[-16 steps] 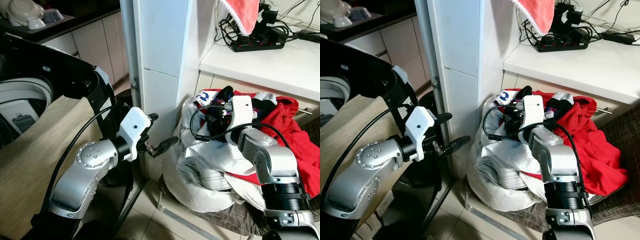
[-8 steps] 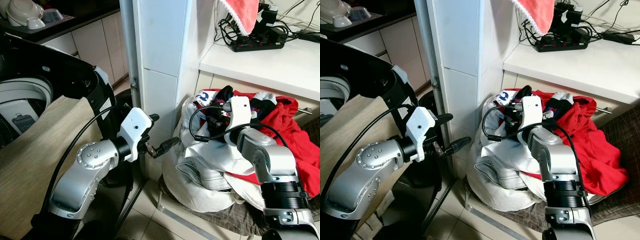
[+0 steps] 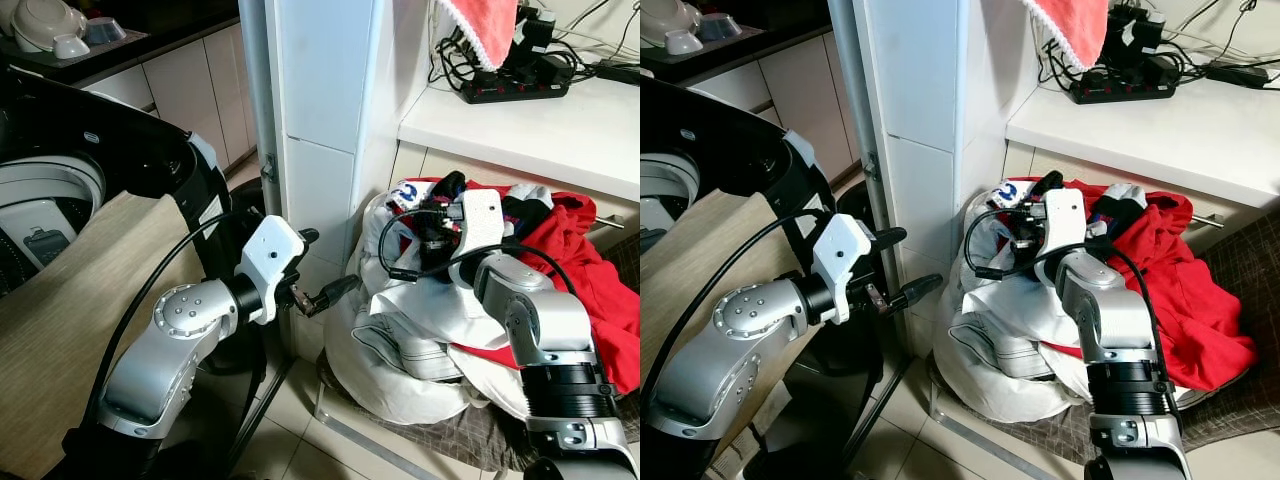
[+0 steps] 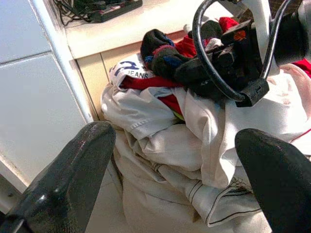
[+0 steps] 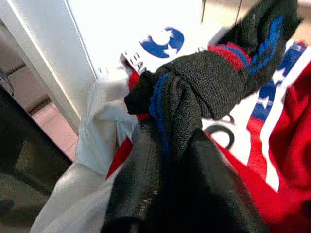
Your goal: Clothes washing
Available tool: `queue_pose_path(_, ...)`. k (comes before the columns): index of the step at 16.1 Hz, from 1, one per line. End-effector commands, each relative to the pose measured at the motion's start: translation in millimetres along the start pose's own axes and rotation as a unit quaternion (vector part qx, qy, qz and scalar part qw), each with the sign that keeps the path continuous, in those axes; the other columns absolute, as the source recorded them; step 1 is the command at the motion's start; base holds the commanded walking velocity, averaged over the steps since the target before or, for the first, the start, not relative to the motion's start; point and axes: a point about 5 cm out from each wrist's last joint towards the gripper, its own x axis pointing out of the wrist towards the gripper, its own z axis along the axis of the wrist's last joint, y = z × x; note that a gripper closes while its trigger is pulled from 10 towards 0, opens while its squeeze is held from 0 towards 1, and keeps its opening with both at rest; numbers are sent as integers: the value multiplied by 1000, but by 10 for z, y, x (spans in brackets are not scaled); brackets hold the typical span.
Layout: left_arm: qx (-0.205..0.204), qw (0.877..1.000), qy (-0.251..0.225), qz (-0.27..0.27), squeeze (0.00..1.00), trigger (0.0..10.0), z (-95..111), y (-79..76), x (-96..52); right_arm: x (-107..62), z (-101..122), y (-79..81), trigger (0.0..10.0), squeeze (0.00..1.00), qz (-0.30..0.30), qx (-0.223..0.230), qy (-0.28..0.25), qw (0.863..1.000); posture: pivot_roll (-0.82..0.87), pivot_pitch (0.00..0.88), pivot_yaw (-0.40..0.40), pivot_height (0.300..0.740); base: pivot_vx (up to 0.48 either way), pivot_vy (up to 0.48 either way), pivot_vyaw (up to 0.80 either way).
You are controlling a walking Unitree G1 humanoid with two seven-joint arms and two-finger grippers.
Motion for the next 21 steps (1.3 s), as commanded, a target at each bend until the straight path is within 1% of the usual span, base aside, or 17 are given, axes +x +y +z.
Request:
queue_pose_path(1, 1, 1000, 0, -3, 0, 10000, 5, -25, -7, -3, 33, 3, 0, 0, -3, -6, -15, 1000, -118, 0, 23, 740, 0, 0, 0)
queue_pose_path(5, -2, 1000, -10, 22, 0, 10000, 33, 34, 8, -24, 55, 1, 0, 0, -12, -20, -35, 999, -117, 0, 23, 740, 0, 0, 0)
queue_pose_path(7, 3, 999, -17, 38, 0, 10000, 51, 73, 2, -49, 63, -28, 0, 0, -34, -39, -46, 998, -118, 0, 24, 740, 0, 0, 0)
queue_pose_path(8, -3, 998, -28, 59, 0, 10000, 78, 122, 5, -75, 97, -62, 0, 0, -57, -69, -63, 994, -120, 0, 26, 740, 0, 0, 0)
queue_pose_path(9, -15, 994, -44, 95, 0, 10000, 119, 212, 11, -114, 142, -99, 0, 0, -88, -116, -88, 985, -120, 0, 26, 740, 0, 0, 0)
queue_pose_path(10, -42, 989, -62, 127, 0, 10000, 165, 299, 19, -147, 179, -113, 0, 0, -106, -153, -112, 976, -123, 0, 29, 740, 0, 0, 0)
queue_pose_path(11, -54, 987, -69, 137, 0, 10000, 182, 329, 21, -159, 191, -113, 0, 0, -110, -166, -121, 973, -123, 0, 29, 740, 0, 0, 0)
queue_pose_path(12, -99, 979, -84, 154, 0, 10000, 232, 398, 37, -209, 258, -106, 0, 0, -119, -190, -157, 962, -123, 0, 29, 740, 0, 0, 0)
queue_pose_path(13, -124, 976, -91, 154, 0, 10000, 264, 419, 59, -261, 325, -83, 0, 0, -122, -212, -191, 951, -123, 0, 32, 740, 0, 0, 0)
queue_pose_path(14, -143, 974, -103, 139, 0, 10000, 310, 405, 93, -313, 390, -26, 0, 0, -109, -232, -224, 940, -123, 0, 32, 740, 0, 0, 0)
queue_pose_path(15, -190, 962, -159, 112, 820, 10000, 429, 390, 127, -377, 460, 74, 0, 0, -94, -271, -263, 921, -125, 0, 35, 740, 0, 0, 0)
queue_pose_path(16, -214, 954, -180, 107, 1000, 10000, 472, 400, 136, -404, 489, 132, 0, 0, -85, -293, -280, 910, -127, 0, 35, 740, 0, 0, 0)
queue_pose_path(17, -280, 947, -141, 73, 1000, 10000, 436, 368, 236, -476, 553, 298, 0, 0, -53, -340, -319, 883, -128, 0, 37, 740, 0, 0, 0)
queue_pose_path(18, -326, 934, -135, 63, 1000, 10000, 433, 362, 273, -505, 571, 370, 0, 0, -38, -351, -334, 874, -130, 0, 38, 740, 0, 0, 0)
queue_pose_path(20, -392, 904, -172, 30, 1000, 10000, 549, 362, 304, -561, 575, 530, 0, 0, 2, -385, -365, 848, -131, 0, 35, 740, 0, 0, 0)
queue_pose_path(21, -418, 889, -185, 17, 1000, 10000, 601, 368, 319, -575, 577, 588, 0, 0, 19, -391, -375, 840, -130, 0, 36, 740, 0, 0, 0)
